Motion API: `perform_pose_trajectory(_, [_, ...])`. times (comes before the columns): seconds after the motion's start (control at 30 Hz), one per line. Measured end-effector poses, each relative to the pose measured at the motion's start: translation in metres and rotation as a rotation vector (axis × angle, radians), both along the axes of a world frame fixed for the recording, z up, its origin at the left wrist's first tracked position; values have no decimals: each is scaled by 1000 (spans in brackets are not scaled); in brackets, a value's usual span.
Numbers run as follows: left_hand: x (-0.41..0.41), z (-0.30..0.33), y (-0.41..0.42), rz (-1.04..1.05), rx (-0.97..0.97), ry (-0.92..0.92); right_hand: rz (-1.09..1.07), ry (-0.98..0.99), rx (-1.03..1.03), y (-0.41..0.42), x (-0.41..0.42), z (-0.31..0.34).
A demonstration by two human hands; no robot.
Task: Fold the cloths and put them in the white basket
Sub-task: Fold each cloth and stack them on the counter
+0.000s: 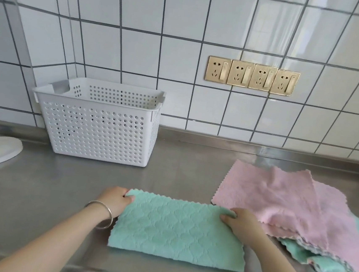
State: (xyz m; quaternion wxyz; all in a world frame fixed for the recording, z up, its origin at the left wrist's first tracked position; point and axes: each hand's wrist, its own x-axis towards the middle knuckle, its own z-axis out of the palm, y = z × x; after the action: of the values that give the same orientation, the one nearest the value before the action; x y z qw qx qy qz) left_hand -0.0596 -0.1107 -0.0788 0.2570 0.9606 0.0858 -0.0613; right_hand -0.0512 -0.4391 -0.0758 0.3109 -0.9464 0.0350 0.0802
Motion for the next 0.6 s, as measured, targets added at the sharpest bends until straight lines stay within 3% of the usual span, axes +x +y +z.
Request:
perform_pose_trajectory(0.43, [2, 3, -12, 32, 265, 36, -252, -80, -121, 8, -2, -5])
perform_pose_trajectory(0.6, [-11, 8, -26, 92, 355, -271, -375, -97, 4, -2, -21, -2])
